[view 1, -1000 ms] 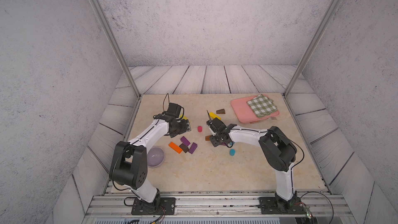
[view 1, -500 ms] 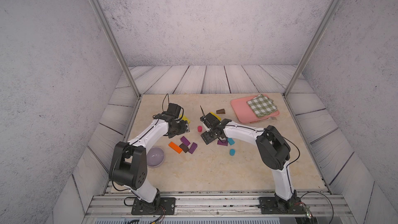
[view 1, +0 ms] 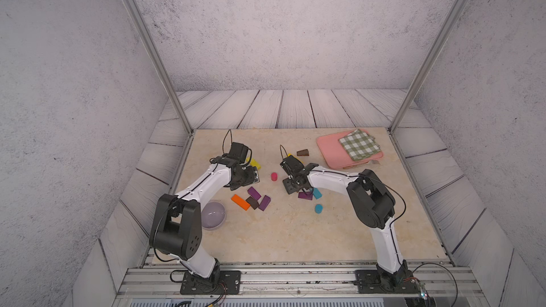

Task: Assemble a small pinwheel with building blocks
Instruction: Adjust the building block at the center of the board.

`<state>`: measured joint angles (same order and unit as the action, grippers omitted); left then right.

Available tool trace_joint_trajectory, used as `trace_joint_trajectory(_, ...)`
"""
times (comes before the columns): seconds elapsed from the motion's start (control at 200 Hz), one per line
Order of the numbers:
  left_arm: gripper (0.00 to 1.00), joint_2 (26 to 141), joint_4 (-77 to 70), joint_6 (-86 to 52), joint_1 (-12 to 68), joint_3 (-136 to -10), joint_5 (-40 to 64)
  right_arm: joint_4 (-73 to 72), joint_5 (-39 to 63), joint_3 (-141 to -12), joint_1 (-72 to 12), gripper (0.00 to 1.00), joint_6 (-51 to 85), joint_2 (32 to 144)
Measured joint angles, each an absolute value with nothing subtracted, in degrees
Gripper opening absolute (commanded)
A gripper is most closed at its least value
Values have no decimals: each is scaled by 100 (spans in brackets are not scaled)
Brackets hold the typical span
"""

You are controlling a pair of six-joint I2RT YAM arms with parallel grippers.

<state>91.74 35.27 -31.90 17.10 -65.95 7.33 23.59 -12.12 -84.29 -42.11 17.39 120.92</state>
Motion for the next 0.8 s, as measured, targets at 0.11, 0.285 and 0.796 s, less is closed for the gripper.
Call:
trace_joint_trajectory(0.11, 80, 9174, 3470, -3188, 1710, -6582, 784, 2123, -1181, -8053, -3844, 66, 1920, 11878)
trace_joint_trajectory(0.285, 80, 9258, 3406, -3131, 1796, -6600, 878, 2021, -1190, -7671, -3487, 69, 1994, 11629)
trace_joint_trajectory(0.796, 64, 11295, 4281, -2427, 3098, -9172, -25, 2504, -788, -6335, -3518, 99, 1905, 9741)
